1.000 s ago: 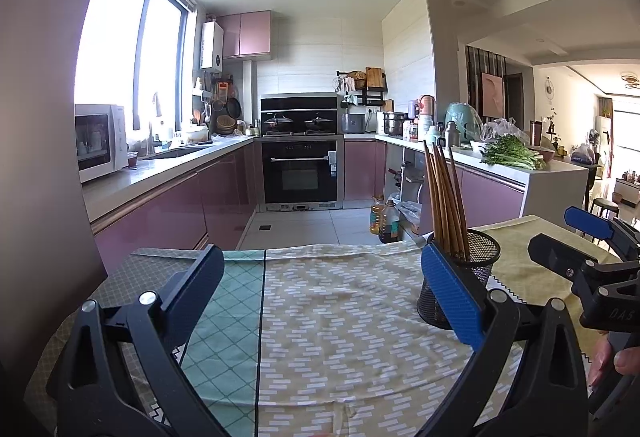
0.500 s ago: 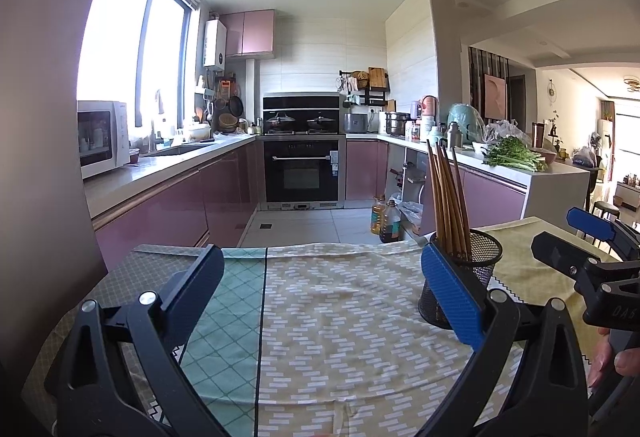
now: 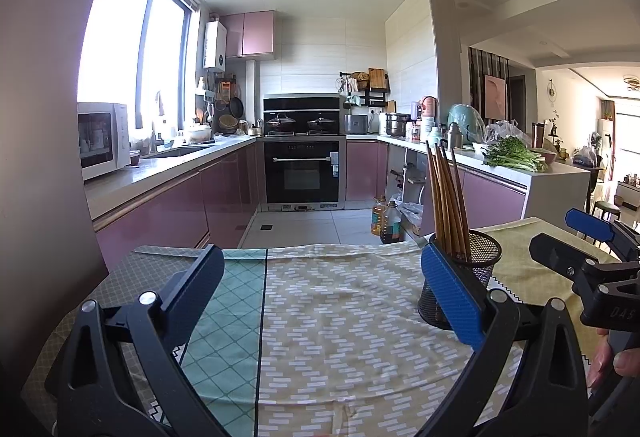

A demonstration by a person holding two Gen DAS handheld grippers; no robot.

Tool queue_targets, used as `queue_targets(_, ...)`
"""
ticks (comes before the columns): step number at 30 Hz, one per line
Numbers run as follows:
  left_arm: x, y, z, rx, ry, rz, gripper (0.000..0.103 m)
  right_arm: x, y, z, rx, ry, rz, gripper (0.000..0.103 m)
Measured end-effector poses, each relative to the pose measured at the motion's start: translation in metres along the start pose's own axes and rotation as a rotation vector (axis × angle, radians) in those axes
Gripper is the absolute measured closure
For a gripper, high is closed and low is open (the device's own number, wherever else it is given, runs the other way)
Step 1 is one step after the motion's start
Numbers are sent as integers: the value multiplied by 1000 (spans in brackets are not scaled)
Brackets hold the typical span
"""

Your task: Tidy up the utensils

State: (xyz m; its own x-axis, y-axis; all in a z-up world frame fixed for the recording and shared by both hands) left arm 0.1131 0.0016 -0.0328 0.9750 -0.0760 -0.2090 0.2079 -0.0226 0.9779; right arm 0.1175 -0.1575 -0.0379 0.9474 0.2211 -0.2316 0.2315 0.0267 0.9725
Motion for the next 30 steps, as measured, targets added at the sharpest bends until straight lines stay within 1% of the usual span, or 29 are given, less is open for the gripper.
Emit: queue_targets(30,1,-2,0,-2,0,-6,6,0,1,-2,0,-8,2,7)
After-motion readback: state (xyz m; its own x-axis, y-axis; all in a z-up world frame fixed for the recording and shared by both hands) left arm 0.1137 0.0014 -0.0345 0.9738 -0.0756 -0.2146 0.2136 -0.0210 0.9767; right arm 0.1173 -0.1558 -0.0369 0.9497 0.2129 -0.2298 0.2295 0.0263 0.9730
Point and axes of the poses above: each gripper's, at about its wrist camera, not at the fingertips, and x roughly the way its jaws point, z to its right, y to its top, the point moved 10 cm from there along x, roughly the way its jaws point, and after that the axes turned 3 degrees about -y, right-handed, at the moved point
